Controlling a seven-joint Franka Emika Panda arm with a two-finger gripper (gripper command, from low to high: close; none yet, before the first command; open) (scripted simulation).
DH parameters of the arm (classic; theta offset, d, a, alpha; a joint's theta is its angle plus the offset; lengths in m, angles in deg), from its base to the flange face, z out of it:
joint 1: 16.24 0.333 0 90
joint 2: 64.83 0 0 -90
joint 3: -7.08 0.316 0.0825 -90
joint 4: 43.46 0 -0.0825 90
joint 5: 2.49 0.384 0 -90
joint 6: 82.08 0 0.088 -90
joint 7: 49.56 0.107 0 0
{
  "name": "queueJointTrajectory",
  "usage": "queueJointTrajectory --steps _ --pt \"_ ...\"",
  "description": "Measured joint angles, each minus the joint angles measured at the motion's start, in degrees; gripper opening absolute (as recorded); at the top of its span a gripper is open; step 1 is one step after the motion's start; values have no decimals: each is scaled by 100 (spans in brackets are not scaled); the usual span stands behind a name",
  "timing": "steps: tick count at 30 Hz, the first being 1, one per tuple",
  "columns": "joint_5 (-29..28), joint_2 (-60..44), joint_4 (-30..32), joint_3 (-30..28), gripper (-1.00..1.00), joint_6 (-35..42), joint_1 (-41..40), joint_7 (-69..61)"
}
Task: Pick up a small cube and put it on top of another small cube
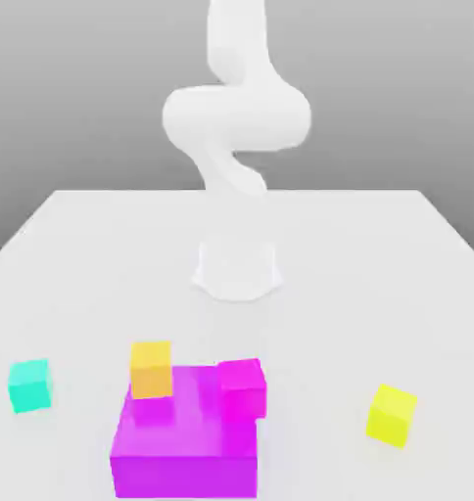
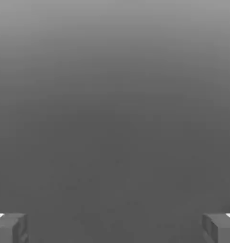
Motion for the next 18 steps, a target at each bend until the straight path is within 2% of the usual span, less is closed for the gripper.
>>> queueJointTrajectory --steps 9,18 --pt "227 -1794 537 -1545 0 -859 225 -2080" --pt "1102 -3687 1055 -2751 0 -1672 56 -4591"
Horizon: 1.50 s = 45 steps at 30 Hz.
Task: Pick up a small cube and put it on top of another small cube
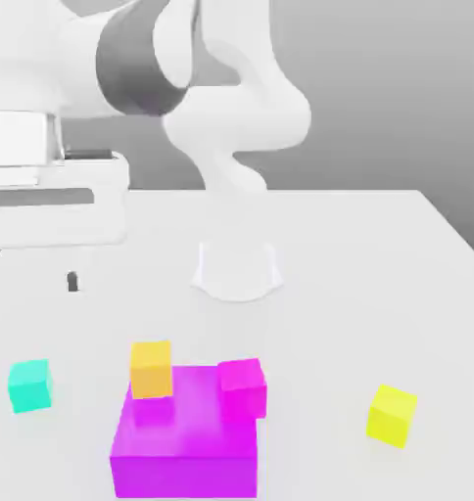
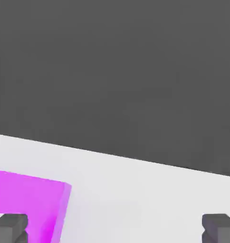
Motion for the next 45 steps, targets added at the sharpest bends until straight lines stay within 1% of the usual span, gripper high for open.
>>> queueJointTrajectory --steps 3,7,10,13,14,19,20,21,23,27,29,32,36,42,45 --pt "389 -664 166 -109 0 -254 -339 -907" --pt "731 -1494 371 -23 0 -617 -856 -1948" --pt "1291 -2060 290 445 0 -961 -1307 -2516" --pt "1875 -2596 147 1108 0 -1336 -1858 -2980" --pt "2016 -2720 112 1266 -100 -1425 -1987 -3088" --pt "2015 -2719 112 1265 -100 -1408 -1987 -3087" --pt "2087 -2782 94 1343 -100 -1454 -2050 -3143" --pt "2023 -2725 111 1271 -100 -1415 -1992 -3094" --pt "1700 -2456 189 958 -100 -1233 -1747 -2850" --pt "779 -1736 393 299 -100 -769 -1272 -2156" --pt "368 -1334 488 227 -100 -507 -1028 -1746" --pt "-225 -712 624 346 -100 -94 -643 -1090" --pt "-917 103 804 669 -100 460 -388 -273" --pt "-1668 1218 1086 1358 -100 1203 -223 732" --pt "-1622 934 1224 1404 -100 781 -144 754"
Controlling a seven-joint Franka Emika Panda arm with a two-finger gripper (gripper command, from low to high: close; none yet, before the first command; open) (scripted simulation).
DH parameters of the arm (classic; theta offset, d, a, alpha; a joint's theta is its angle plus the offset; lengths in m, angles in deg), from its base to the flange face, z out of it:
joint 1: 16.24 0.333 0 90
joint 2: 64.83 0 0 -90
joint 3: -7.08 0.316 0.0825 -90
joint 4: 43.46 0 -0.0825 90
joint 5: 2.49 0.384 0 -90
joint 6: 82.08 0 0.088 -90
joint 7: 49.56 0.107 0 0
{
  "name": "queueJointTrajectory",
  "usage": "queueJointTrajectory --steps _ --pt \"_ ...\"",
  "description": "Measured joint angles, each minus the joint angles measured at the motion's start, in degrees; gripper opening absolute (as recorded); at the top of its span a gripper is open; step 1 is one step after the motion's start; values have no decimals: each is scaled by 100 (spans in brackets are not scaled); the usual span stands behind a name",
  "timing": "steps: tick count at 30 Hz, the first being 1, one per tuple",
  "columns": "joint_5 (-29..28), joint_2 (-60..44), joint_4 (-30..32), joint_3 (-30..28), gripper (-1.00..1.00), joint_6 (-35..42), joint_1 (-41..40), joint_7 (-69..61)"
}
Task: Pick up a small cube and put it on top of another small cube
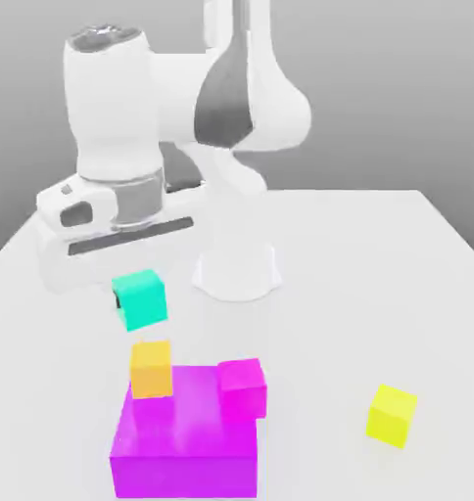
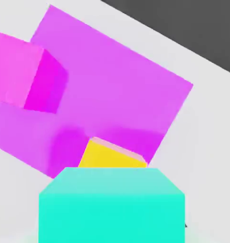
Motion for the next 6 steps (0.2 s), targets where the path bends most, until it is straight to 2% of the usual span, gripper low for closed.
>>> queueJointTrajectory --steps 2,3,6 --pt "93 -358 91 -32 -100 -445 40 -68" --pt "129 -499 125 -41 100 -617 48 -96" --pt "129 -499 125 -41 100 -617 48 -96"
